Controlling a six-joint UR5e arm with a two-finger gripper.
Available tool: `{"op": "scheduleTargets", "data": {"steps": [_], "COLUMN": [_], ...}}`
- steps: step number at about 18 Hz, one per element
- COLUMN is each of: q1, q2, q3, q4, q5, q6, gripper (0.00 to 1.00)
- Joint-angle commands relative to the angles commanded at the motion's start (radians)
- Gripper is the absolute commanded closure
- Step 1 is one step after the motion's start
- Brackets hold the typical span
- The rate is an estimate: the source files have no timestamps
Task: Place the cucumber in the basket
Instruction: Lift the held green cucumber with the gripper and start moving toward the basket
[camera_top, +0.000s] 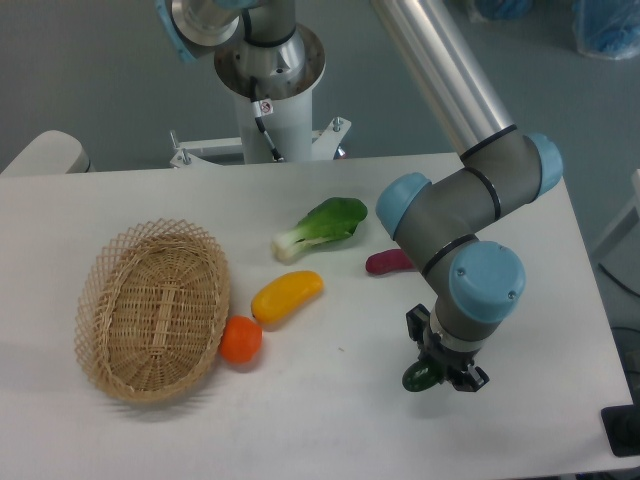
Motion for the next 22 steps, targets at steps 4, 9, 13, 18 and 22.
{"op": "scheduleTargets", "data": {"steps": [4,9,13,18,22], "q1": [-0.011,-0.045,-0.051,-0.100,-0.164], "q2": [0.006,0.008,0.018,0.041,0.074], "q3": [-0.009,-0.011,-0.029,-0.066,-0.087], "q4": [0.003,0.000,0.002,0.022,0.018], "q5": [0.002,0.005,-0.003,-0.006,-0.008], "q6": [-0.009,-0.051,-0.100,-0.159,-0.247], "gripper": [0.84,0.83,0.84,0.86,0.86]}}
